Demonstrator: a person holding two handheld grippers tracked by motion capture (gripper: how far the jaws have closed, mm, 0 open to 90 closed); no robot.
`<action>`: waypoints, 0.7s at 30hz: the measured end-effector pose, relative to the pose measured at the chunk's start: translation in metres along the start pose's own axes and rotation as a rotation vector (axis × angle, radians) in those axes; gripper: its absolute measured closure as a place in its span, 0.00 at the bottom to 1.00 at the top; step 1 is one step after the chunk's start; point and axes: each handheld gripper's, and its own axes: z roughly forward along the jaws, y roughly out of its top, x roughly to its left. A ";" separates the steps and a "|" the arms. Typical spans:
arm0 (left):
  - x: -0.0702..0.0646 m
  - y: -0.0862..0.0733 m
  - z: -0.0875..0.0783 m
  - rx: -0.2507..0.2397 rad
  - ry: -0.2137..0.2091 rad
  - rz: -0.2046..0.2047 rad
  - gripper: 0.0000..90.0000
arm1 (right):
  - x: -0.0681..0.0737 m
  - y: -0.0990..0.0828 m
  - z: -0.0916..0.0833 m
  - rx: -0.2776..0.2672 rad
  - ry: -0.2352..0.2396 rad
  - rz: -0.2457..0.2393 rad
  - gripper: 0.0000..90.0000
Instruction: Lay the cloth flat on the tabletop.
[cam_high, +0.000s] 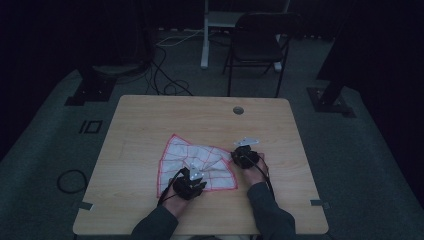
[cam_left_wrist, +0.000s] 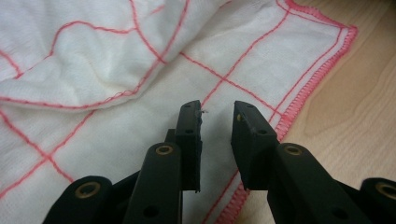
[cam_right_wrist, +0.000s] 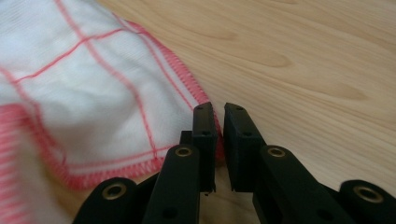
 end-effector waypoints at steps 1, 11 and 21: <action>0.000 -0.001 -0.001 -0.001 -0.001 0.001 0.81 | -0.002 0.000 0.000 0.004 -0.005 0.002 0.93; -0.001 -0.015 -0.012 -0.005 -0.029 0.029 0.82 | -0.018 0.004 0.002 0.019 -0.060 -0.014 0.94; -0.007 -0.009 -0.015 -0.037 -0.040 0.026 0.80 | -0.028 0.003 -0.002 0.021 -0.099 0.012 0.93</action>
